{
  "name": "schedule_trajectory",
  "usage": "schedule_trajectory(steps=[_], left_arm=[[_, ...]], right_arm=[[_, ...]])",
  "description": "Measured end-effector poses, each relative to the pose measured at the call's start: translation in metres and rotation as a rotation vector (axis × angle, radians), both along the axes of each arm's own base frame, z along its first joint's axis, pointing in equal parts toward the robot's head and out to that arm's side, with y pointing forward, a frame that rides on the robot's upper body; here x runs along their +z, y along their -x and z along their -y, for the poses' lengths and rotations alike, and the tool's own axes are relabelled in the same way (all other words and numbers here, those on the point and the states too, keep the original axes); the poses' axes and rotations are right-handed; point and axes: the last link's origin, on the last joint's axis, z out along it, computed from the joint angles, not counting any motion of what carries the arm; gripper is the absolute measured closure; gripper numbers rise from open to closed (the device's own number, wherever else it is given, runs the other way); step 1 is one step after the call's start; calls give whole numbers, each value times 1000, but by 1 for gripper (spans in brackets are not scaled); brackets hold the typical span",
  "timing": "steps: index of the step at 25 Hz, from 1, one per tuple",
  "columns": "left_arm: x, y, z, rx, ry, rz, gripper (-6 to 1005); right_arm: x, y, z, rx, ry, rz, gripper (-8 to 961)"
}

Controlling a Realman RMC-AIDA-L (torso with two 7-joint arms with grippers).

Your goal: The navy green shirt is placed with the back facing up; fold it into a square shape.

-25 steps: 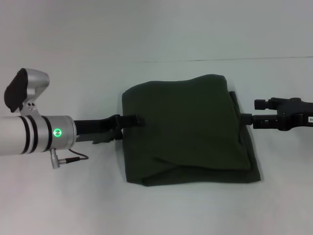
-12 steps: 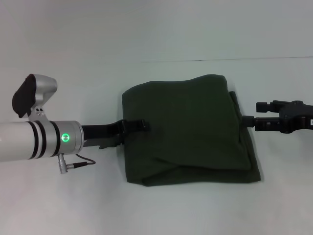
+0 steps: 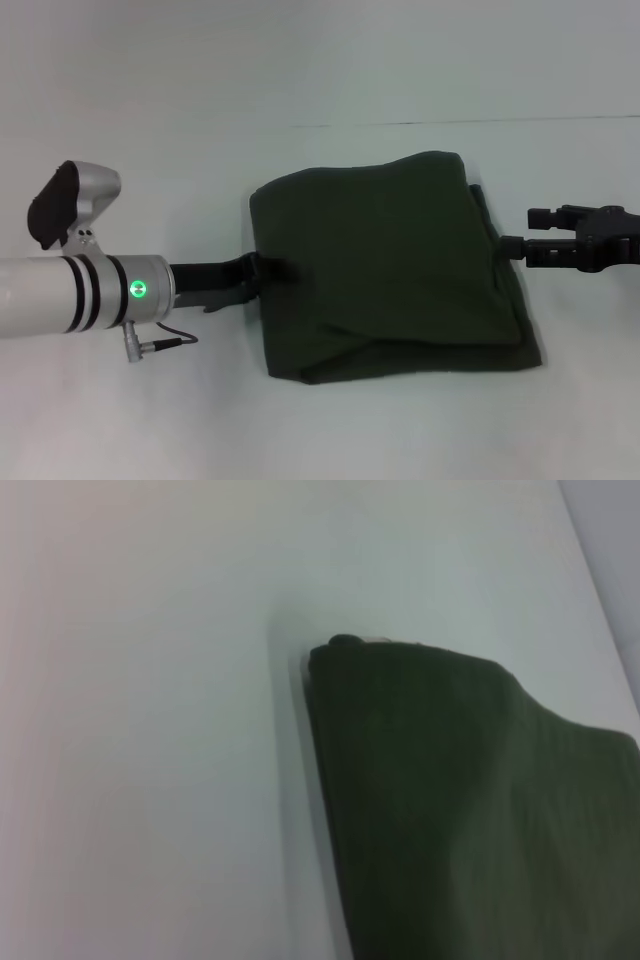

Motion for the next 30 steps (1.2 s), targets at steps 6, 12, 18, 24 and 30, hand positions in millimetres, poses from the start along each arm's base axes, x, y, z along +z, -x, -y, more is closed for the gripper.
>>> schedule_trajectory(steps=[6,12,18,24,30], left_arm=[[-2,0,1,3,6,0,657],[-1,0,0,2,5,0,784],[2,4,2,11,4,3,884],[14,11,1,17,-5,9,900],[44,26,-1,32,-33,17,888]], right_arm=[[2,0,0,0,-4,-3,26],[2,1,0,2,-2,-5,26],[0,2,0,3,0,-10,26],[0,2,0,2,-1,-13,26],[-1,1,1,-5,-3,-21,26]])
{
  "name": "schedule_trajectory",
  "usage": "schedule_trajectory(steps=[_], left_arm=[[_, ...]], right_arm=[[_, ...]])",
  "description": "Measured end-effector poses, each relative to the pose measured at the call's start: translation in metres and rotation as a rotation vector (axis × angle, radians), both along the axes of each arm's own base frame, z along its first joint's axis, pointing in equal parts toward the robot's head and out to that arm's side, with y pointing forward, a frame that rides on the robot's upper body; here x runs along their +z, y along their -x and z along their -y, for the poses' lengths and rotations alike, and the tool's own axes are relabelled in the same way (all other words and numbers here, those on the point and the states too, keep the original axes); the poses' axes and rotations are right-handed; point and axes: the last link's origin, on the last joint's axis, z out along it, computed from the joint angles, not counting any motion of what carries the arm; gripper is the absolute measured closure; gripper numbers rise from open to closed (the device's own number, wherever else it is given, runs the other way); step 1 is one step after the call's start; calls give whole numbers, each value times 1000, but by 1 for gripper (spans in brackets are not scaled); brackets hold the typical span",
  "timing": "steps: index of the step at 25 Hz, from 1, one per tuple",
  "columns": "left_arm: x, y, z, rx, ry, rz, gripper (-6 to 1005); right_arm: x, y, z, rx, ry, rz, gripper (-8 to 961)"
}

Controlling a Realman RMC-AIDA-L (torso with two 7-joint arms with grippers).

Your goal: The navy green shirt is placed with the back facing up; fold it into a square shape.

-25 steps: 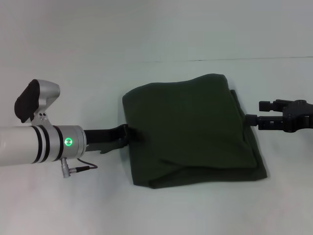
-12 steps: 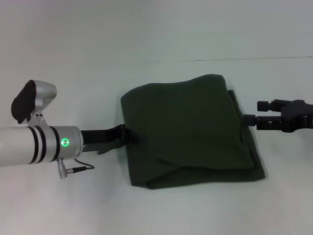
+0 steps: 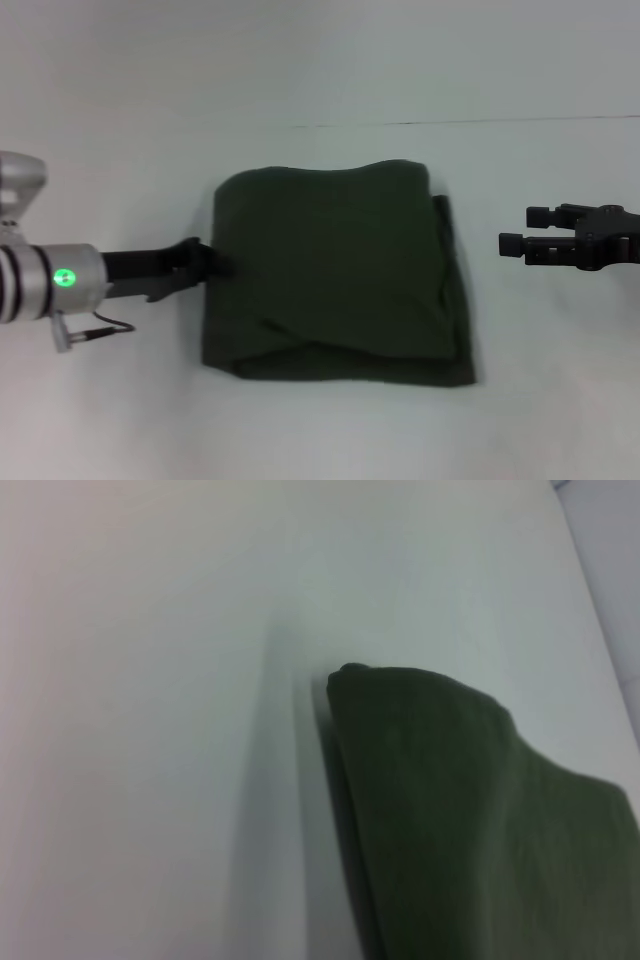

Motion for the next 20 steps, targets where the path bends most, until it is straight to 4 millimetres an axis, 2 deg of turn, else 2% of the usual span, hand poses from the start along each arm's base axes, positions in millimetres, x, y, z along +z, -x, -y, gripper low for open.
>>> schedule_trajectory(steps=[5,16,20], left_arm=[[19,10,2,1,11,-20,878],[24,9,3,23,30,8,856],[34,13,0,14,-6,-11,848]], right_arm=[[0,0,0,-1,-1,-1,26],[-2,2,-2,-2,-2,-3,25],[-1,1,-4,-11,-26,-11,25]])
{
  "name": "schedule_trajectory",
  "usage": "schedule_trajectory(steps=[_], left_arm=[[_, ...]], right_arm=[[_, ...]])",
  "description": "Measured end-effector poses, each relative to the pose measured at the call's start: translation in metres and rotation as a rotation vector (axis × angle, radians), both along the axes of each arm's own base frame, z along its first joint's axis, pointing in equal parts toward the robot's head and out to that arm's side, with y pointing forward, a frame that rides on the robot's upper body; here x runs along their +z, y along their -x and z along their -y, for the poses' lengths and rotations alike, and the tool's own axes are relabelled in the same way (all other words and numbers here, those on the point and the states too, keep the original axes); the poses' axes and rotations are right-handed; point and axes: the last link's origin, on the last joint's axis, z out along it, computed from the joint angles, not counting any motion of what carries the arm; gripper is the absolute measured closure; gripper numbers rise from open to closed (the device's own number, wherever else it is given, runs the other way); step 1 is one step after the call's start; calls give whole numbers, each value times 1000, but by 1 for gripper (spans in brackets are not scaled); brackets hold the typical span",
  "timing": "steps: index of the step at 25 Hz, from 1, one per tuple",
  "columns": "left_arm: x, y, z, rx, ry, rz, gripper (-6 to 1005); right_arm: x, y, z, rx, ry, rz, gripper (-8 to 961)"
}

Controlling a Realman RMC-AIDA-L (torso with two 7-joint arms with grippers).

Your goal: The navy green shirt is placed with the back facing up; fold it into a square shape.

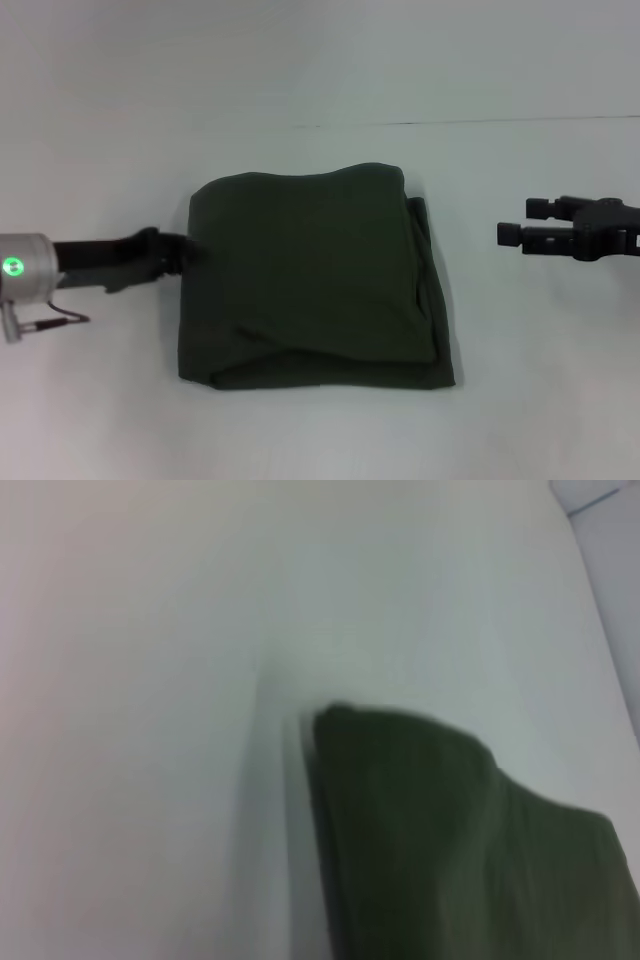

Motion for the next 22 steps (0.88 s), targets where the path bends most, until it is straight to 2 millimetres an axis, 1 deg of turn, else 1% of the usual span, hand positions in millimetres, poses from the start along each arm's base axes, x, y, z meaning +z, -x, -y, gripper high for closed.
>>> schedule_trajectory(steps=[2,4,6,7,8,10,12,16,19,22], left_arm=[[11,1,-3,-63,-44,-31,781],[26,-5,-6,-184,-109,-41,715],[36,-19,-3,-392,-159,-26,648],[38,-31,4,-562,-175,-25,601],[39,-38,9,-680,-186,-26,554],[39,-48,17,-858,-203,-34,461],[37,-51,22,-944,-208,-41,366],[28,-54,34,-1113,-216,-61,175],[24,-54,38,-1170,-205,-80,132],[20,-51,41,-1219,-207,-110,90]], right_arm=[[2,-1,-3,-13,-32,-7,26],[7,-1,-8,-20,-81,-26,26],[12,5,-10,3,-112,-59,26],[12,10,-11,28,-118,-74,26],[12,15,-11,61,-115,-86,26],[6,30,-9,156,-78,-95,26],[-3,45,-6,259,-17,-87,26],[-28,62,0,420,71,-22,25],[-41,67,3,497,73,6,25],[-50,68,4,544,66,29,25]])
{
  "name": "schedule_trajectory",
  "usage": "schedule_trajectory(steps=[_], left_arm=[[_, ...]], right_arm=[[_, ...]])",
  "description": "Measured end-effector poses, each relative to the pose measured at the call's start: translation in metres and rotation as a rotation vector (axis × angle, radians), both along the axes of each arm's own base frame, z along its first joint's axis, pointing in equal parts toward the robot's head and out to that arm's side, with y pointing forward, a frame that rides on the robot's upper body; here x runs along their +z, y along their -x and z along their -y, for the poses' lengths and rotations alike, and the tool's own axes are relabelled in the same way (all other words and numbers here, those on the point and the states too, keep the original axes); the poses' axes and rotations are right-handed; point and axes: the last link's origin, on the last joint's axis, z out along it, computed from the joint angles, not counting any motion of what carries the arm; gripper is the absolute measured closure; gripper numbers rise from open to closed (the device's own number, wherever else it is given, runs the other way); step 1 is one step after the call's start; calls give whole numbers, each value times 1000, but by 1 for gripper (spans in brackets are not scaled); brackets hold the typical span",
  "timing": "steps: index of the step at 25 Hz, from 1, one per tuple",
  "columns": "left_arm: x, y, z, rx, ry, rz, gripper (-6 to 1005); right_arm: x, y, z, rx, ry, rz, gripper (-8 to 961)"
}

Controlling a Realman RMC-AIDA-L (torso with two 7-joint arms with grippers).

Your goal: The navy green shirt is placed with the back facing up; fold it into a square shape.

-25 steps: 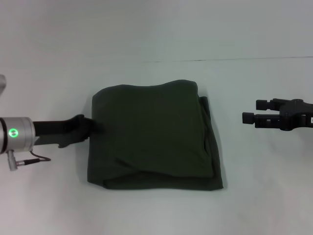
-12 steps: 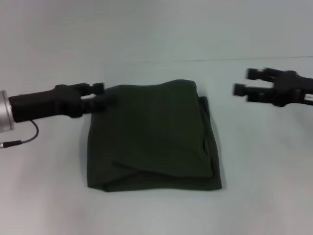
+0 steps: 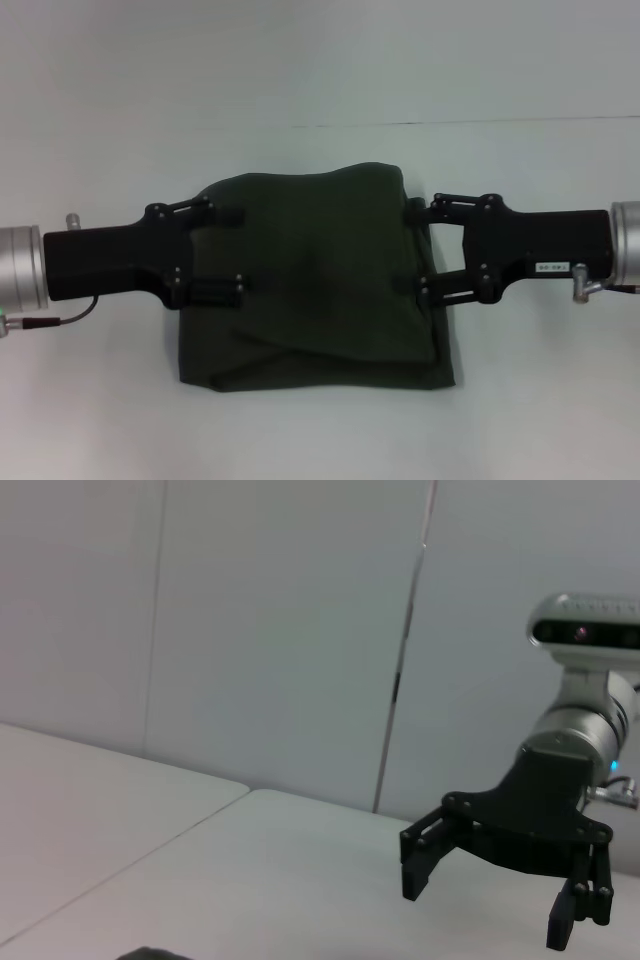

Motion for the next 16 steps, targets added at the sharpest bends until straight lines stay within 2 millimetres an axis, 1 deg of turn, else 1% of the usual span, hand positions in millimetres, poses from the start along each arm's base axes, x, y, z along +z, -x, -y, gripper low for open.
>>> schedule_trajectory(steps=[3,6,16], left_arm=[[1,2,2,-18,-16,-2,47],[1,3,3,-30,-16,-15,47],[2,2,2,-46,-8,-29,47]], right_arm=[[-4,-1,0,19,-12,9,25],[-5,-2,0,24,-21,16,26],[-2,-1,-4,13,-23,15,25]])
